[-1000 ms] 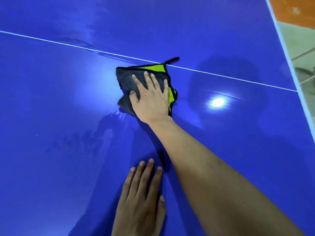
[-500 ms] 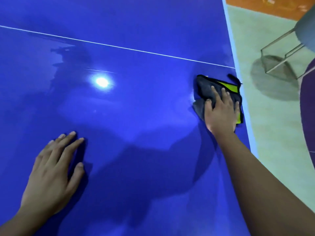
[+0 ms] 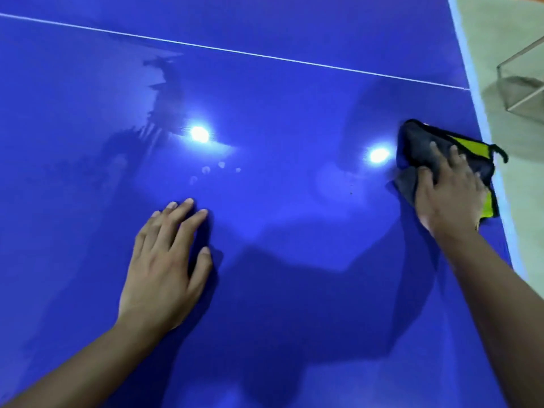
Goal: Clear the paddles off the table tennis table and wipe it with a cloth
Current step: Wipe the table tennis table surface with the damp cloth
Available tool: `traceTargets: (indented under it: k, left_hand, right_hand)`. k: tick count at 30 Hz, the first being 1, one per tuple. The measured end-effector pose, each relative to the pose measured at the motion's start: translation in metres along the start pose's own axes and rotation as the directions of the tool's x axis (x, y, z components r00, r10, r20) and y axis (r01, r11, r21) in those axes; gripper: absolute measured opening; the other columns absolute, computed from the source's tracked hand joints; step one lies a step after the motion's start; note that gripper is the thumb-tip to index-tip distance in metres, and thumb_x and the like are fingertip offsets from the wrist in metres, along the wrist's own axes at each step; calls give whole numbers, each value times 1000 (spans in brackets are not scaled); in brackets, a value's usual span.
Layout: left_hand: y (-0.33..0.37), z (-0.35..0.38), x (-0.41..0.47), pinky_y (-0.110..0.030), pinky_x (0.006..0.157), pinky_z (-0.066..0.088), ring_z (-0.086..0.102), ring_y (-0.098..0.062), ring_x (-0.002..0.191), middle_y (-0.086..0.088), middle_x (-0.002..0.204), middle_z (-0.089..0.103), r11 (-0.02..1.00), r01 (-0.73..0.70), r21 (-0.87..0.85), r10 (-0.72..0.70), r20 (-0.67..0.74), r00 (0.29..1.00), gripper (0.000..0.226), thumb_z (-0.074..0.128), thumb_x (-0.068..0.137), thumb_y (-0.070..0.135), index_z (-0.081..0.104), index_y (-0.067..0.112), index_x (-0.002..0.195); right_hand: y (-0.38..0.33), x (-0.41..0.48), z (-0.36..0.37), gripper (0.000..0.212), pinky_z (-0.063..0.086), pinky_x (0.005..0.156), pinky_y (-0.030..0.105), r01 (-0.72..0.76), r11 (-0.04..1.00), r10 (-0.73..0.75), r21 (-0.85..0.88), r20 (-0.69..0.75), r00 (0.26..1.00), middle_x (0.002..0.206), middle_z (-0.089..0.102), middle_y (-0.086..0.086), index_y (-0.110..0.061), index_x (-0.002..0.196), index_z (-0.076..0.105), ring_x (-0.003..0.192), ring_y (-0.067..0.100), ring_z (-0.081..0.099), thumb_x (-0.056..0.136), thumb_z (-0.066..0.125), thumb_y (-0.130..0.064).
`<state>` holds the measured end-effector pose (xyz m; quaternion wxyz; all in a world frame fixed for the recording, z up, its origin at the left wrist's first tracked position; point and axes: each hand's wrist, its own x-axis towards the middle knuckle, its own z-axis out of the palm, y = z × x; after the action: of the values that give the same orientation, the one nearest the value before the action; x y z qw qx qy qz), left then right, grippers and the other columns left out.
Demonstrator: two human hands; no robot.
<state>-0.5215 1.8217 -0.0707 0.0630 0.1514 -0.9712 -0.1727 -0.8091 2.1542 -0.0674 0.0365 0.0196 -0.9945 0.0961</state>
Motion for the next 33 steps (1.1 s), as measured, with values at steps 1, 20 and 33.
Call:
traceTargets:
  k: [1,20,33]
  left_hand:
    - [0,-2,0,-49,119,27,35,-29,146,-3,154,43,999,11,-33,-12,-11,1000,51,42,95,34,51,14,141]
    - [-26,-27,-123,-49,114,33,41,-33,143,-12,154,44,991,-123,-53,125,28,992,53,46,93,29,57,7,139]
    - [26,-1,-142,-50,122,22,26,-28,152,-4,161,33,998,-62,33,59,102,993,60,35,94,33,44,16,151]
  right_hand:
    - [-20,-9,3,64,18,124,52,37,999,-37,1,-8,999,166,28,12,-28,158,35,151,33,28,97,30,-45]
    - [-333,-168,59,57,4,126,43,618,784,-620,61,127,774,169,22,-5,-42,158,31,156,12,16,102,37,-49]
    - [-21,-112,4,57,9,127,46,115,993,-116,29,26,993,167,29,3,-37,157,35,154,20,24,101,39,-46]
